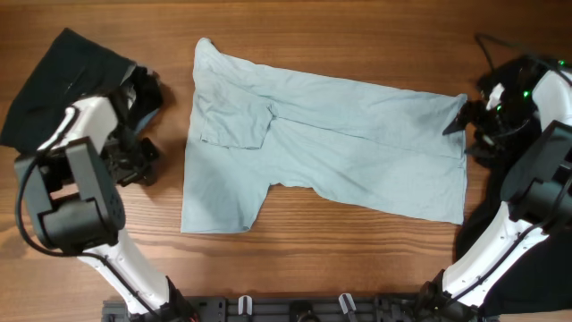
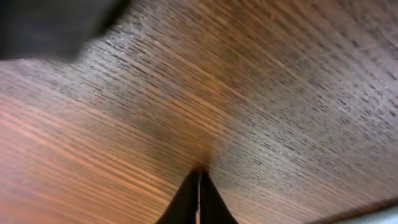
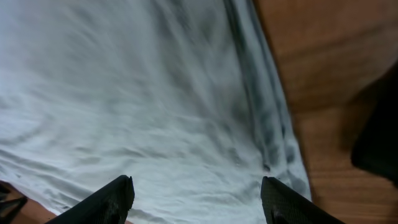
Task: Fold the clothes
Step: 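Lay the folded hem down and open both grippers, then grasp the T-shirt's left and right side edges with both grippers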
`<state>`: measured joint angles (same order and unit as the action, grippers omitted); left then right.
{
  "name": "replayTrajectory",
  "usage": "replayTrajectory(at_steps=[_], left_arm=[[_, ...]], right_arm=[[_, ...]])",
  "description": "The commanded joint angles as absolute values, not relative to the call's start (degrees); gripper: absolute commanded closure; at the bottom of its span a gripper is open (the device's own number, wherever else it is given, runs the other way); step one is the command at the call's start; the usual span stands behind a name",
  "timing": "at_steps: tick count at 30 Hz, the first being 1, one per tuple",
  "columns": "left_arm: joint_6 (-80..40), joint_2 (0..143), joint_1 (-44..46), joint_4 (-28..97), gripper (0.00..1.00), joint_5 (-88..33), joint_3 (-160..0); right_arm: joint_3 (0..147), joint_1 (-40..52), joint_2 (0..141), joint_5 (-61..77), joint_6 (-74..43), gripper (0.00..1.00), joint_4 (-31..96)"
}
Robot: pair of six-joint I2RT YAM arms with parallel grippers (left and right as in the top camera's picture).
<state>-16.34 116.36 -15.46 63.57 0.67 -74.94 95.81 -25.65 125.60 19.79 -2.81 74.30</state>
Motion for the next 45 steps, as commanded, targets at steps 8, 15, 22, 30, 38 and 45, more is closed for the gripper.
replayTrajectory(at_steps=[8,15,22,30,38,45], left_arm=[[-5.9,111.5,-13.8,60.6,0.6,-18.0,-74.9],[-3.0,109.5,-7.5,56.1,0.31,-15.6,-74.8],[-3.0,113.5,-3.9,48.3,0.27,-9.8,-73.1],[-3.0,119.0,-3.9,49.4,0.94,-6.5,-73.1],[-11.0,118.4,-7.9,62.2,0.96,6.9,-73.1],[-2.3,114.0,-7.9,62.9,0.54,-11.9,-73.3]], right_arm=[[86.0,-25.6,124.0,13.3,-6.1,0.44,73.8],[91.6,-27.4,117.0,13.4,-6.1,0.36,69.5],[94.4,-27.7,103.5,20.6,-2.8,0.3,67.1],[94.4,-27.7,99.6,25.8,-3.1,0.3,66.9],[94.4,-27.7,99.6,25.8,-3.0,0.3,67.4],[94.1,-27.7,99.6,24.9,-3.0,0.29,68.6]])
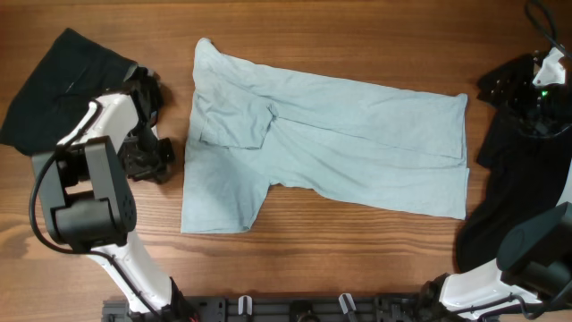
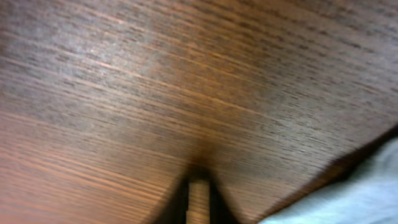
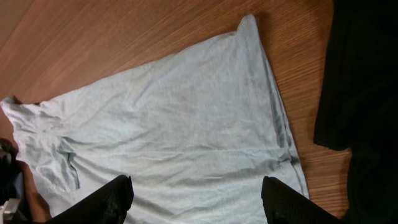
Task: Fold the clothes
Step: 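Grasp the T-shirt's left and right side edges with both grippers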
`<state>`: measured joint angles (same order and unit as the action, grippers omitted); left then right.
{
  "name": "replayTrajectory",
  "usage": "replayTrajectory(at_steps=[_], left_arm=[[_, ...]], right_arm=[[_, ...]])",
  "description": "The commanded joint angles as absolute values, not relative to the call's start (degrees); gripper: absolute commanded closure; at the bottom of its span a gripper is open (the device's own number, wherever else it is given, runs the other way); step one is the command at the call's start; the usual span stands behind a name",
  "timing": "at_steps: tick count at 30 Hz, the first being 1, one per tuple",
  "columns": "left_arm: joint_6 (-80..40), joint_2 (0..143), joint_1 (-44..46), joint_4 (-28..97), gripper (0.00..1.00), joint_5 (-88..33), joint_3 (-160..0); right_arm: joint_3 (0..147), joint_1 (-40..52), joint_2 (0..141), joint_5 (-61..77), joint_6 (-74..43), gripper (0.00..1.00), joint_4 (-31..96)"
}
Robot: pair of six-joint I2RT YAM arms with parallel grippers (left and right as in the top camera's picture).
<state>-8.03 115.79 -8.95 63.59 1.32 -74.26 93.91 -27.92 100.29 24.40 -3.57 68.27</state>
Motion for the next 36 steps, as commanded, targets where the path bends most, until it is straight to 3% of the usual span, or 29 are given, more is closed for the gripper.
replayTrajectory(at_steps=[1,4,9,11,14,20,29,31,36], left_arm=[[0.1,113.6,-7.1,62.8,0.48,-16.7,-73.3],[1.1,113.6,-4.6,62.6,0.41,-17.0,-73.0],[0.8,113.7,-0.9,58.4,0.49,-14.5,-68.8],[0.3,113.7,-0.4,56.6,0.63,-13.8,-66.5],[-2.7,113.7,-0.3,54.9,0.95,-9.3,-63.1],[-14.8,113.1,-2.9,62.8,0.96,2.2,-63.9],[-18.3,107.3,-7.6,68.0,0.96,1.4,-64.1],[-18.3,107.1,-7.6,68.1,0.87,-1.3,-64.1],[-16.2,107.1,-7.6,67.6,0.89,-2.9,-64.1]], right_arm=[[94.1,-27.7,99.6,24.9,-3.0,0.29,68.6],[94.1,-27.7,99.6,24.9,-3.0,0.29,68.6],[94.1,-27.7,99.6,24.9,-3.0,0.29,68.5],[94.1,-27.7,99.6,24.9,-3.2,0.29,68.4],[94.1,-27.7,99.6,24.9,-3.2,0.29,68.2],[94.1,-27.7,99.6,24.9,-3.2,0.29,68.6],[91.6,-27.7,99.8,17.4,-8.0,0.26,75.5],[88.3,-27.7,99.9,14.9,-11.1,0.26,75.7],[79.7,-27.7,99.9,13.6,-12.5,0.27,73.9]])
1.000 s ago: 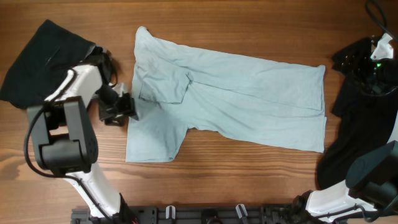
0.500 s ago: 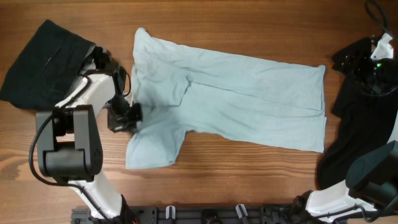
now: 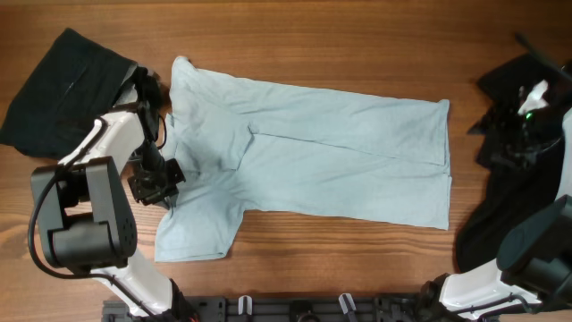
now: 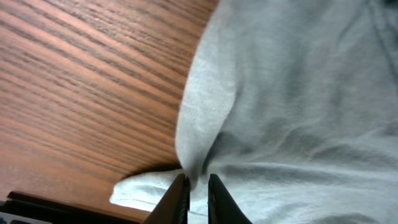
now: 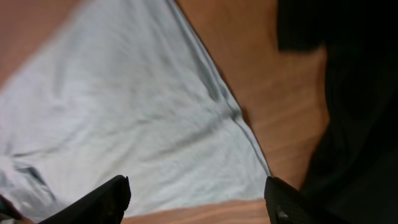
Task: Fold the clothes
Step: 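Grasp the T-shirt's left and right side edges with both grippers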
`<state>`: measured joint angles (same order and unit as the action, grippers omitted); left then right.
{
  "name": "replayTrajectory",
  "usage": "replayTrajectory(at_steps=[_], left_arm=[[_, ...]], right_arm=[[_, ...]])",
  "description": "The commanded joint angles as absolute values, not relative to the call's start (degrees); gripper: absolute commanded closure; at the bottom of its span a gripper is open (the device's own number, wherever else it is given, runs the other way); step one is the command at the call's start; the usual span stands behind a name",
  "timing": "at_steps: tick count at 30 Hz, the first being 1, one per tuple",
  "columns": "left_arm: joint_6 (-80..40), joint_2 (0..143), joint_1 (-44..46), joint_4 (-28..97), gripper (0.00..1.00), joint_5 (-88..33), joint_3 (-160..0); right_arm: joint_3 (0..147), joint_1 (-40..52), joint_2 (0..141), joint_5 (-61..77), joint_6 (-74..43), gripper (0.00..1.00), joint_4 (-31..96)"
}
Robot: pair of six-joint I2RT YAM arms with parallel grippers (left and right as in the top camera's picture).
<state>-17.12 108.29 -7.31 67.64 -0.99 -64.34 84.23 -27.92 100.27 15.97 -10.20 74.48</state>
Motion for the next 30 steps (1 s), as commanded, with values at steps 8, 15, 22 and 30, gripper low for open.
replayTrajectory(at_steps=[8,15,22,30], left_arm=[[-15.2,107.1,-7.6,67.9,0.82,-3.6,-64.1],[-15.2,107.1,-7.6,67.9,0.48,-3.6,-64.1],[-15.2,107.1,-7.6,67.8,0.44,-3.6,-64.1],[-15.2,107.1,-7.6,68.4,0.43,-3.6,-64.1]], right_arm=[[64.6,-27.7,99.9,13.5,-16.9,0.36,71.2],[54.9,-25.7,99.9,13.6,-17.2,0.31,66.3],[49.4,-23.1,99.9,12.3,-22.6,0.32,58.3],[52.2,-23.1,99.5,13.2,-17.8,0.96,58.1]])
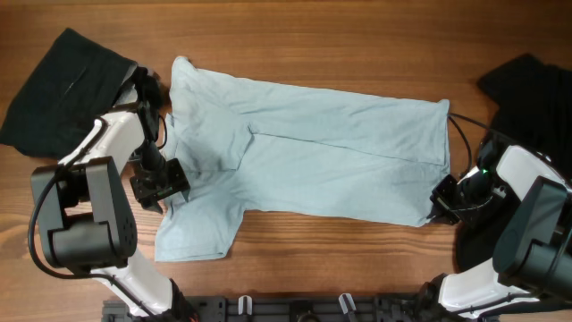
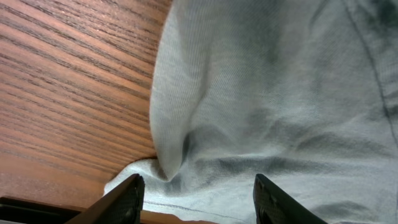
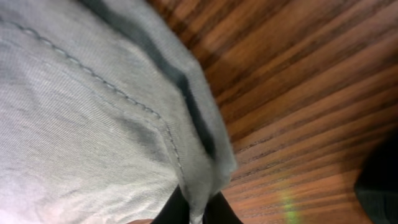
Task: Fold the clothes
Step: 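Grasp the T-shirt's left and right side edges with both grippers, then fold the T-shirt's lower side inward toward the top with both grippers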
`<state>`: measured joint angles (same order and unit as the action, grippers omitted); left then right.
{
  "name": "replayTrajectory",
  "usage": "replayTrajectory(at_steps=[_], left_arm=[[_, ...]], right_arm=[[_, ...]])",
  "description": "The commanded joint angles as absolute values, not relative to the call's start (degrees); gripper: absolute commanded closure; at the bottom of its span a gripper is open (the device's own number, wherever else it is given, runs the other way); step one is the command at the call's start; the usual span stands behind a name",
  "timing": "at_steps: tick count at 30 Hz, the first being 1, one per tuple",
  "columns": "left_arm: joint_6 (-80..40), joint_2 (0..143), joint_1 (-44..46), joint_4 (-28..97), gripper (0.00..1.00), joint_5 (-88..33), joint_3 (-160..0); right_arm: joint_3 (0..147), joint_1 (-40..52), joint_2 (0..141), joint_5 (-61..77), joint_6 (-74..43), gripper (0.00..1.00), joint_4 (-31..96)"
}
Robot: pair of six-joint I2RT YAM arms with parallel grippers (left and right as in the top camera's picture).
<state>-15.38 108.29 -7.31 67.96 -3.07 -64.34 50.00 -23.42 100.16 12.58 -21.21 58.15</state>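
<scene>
Light grey-blue shorts [image 1: 322, 152] lie spread flat across the middle of the table, waistband end to the right. My left gripper [image 1: 161, 185] sits at the garment's left edge, open. In the left wrist view its fingers [image 2: 134, 196] stand wide apart over a raised fold of the cloth [image 2: 180, 124]. My right gripper [image 1: 442, 204] is at the lower right corner of the shorts. In the right wrist view it [image 3: 194, 211] is shut on the hemmed corner [image 3: 205, 168], with cloth pinched between the fingers.
A black garment [image 1: 63, 80] lies at the table's far left, close behind the left arm. More black cloth [image 1: 527, 89] lies at the far right and under the right arm. A dark rail [image 1: 295, 309] runs along the front edge.
My left gripper, then shut on the shorts' left edge, now stands open there. My right gripper, then open over the black cloth at the far right, is now shut on the lower right corner.
First my left gripper was shut on bare wood left of the shorts, and the right was open at their right edge. Then the right stood far right. Later the shorts lay further left, the left gripper shut on their edge. Now left is open, right grips the corner.
</scene>
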Motion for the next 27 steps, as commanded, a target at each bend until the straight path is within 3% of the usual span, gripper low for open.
replayTrajectory(at_steps=[1,5,11,22,27], left_arm=[[-15.2,107.1,-7.6,68.7,0.43,-3.6,-64.1],[-13.5,107.1,-7.6,70.6,0.39,-3.6,-64.2],[-9.4,107.1,-7.6,74.3,0.2,-8.0,-64.0],[-6.2,107.1,-6.0,64.3,0.46,-10.7,-61.4],[-6.2,103.3,-1.5,66.8,0.49,-10.9,-61.7]], right_arm=[[53.6,-23.1,99.1,15.1,-15.4,0.96,59.0],[59.4,-23.1,98.8,19.1,-11.6,0.96,64.0],[61.1,-23.1,98.8,24.0,-11.6,0.96,63.6],[61.1,-23.1,98.8,24.1,-12.2,0.96,61.5],[61.1,-23.1,98.8,24.1,-12.2,0.95,61.1]])
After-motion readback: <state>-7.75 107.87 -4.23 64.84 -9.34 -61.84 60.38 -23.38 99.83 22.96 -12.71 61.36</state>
